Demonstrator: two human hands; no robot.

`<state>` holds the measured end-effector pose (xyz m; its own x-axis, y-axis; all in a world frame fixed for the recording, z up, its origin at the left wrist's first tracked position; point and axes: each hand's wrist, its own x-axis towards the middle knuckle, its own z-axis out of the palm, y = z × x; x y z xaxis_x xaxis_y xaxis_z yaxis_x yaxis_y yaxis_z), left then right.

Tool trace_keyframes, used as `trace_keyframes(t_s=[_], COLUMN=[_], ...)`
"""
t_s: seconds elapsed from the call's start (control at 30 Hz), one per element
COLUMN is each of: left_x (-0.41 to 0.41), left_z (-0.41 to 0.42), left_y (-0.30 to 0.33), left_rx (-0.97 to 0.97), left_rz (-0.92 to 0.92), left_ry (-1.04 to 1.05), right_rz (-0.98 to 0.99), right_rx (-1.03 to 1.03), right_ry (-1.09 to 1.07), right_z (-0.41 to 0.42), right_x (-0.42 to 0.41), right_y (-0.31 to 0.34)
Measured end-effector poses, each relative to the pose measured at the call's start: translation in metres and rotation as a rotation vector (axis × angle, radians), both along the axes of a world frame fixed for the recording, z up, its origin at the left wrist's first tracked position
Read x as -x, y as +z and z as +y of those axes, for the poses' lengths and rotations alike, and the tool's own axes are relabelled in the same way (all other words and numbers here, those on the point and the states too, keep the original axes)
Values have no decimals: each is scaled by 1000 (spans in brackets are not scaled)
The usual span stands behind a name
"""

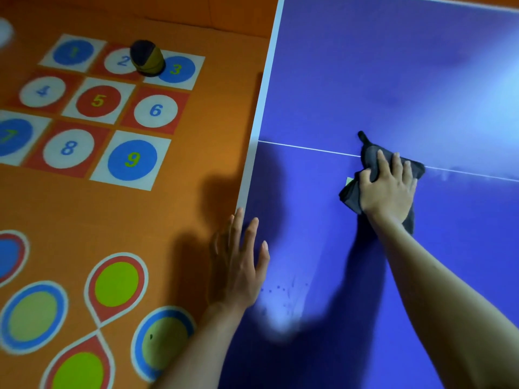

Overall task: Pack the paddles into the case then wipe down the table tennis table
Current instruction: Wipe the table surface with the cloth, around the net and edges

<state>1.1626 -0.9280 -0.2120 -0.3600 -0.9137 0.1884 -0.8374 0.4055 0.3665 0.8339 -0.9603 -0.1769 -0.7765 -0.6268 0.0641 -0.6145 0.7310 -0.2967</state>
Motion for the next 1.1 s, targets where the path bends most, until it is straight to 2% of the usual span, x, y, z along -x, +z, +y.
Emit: trace_keyframes(t_s=[0.27, 0.5, 0.67, 1.1], left_x=[2, 1, 0, 2], left_z=[-2, 2, 2, -2], left_y=[4, 7, 7, 4], left_rx=[-7, -18, -11, -6], left_rz=[33, 16, 17, 47], left_ry=[-31, -38, -40, -48], right_rz=[9, 90, 136, 96], right_rx=[-43, 22, 38, 10], right_ry=[59, 266, 304, 383], right_z=[0, 15, 30, -53], right_x=[-2, -80, -123, -87], right_y=[-5, -13, -18, -13])
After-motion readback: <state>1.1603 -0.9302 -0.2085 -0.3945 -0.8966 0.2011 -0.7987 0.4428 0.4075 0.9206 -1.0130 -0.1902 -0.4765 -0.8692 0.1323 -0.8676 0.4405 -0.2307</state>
